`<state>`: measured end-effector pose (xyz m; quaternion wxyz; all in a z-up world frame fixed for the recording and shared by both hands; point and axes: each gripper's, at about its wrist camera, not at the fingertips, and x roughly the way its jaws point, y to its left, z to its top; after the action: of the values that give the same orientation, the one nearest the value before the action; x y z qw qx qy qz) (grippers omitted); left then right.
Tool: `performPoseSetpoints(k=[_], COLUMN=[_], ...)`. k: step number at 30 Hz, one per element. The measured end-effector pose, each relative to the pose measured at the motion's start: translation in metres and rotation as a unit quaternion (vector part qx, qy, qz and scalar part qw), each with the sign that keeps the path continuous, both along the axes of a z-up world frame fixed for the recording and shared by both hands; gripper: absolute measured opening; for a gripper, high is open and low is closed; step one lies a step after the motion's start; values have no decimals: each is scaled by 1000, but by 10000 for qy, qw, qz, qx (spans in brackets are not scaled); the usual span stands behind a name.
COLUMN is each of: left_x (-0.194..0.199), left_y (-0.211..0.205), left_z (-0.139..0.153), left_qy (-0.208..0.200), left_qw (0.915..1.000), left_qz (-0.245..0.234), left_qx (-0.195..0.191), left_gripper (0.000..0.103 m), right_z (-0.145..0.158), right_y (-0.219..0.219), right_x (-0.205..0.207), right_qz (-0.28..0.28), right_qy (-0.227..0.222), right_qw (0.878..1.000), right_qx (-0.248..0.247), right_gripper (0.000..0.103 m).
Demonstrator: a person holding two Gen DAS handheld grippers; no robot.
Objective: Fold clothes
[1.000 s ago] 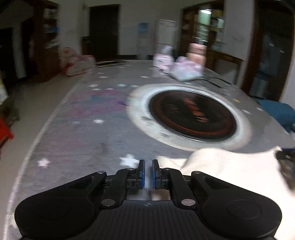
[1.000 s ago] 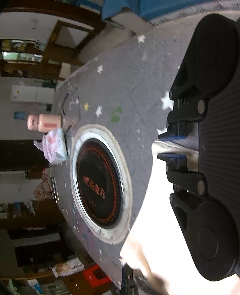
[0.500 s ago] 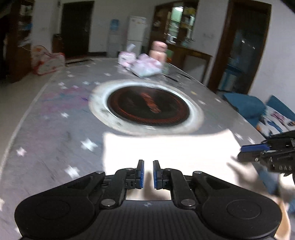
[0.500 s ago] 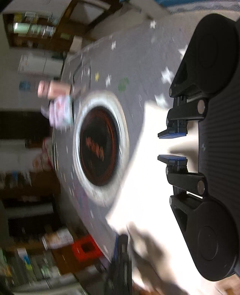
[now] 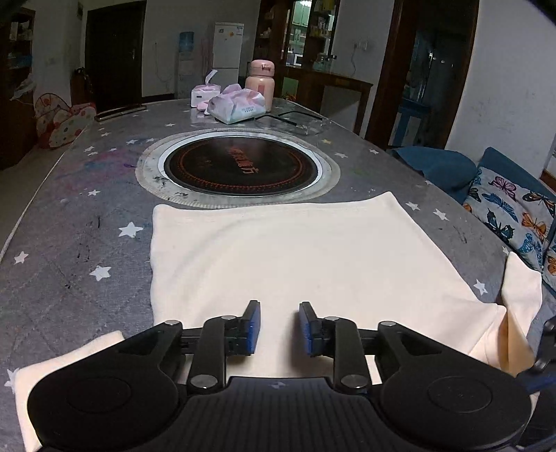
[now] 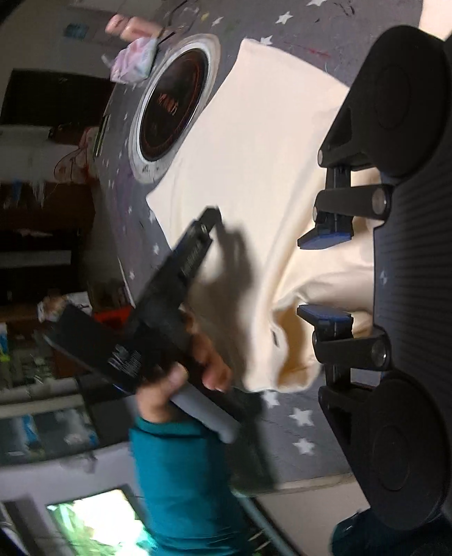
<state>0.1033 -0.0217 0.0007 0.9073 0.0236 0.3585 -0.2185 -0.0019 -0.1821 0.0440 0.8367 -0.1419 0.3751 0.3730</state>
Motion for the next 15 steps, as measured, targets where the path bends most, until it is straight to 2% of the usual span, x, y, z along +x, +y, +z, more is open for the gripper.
performPoseSetpoints(k=[5,7,8,15], left_x=[-4,-4,-4,-4], left_y=[-3,-3,-3,-3], left_z=[0,0,-1,-3], left_qy=[-90,-99,-98,-146], left_qw=[9999,9999,9999,9998], left_qz=[30,47,56,118], left_qx=[88,94,86,62], left_gripper=[30,30,30,30], right_z=[-12,-14,-14,-6], right_y=[14,15,15,3], right_x=[-1,-2,-4,-34], right_qz=[-76,-106,-100,97], right_qy=[-147,-126,-113,-9], right_qw=[9999,9999,9999,9999], right_qx=[-38,11,35,-48], right_gripper=[29,11,7,4])
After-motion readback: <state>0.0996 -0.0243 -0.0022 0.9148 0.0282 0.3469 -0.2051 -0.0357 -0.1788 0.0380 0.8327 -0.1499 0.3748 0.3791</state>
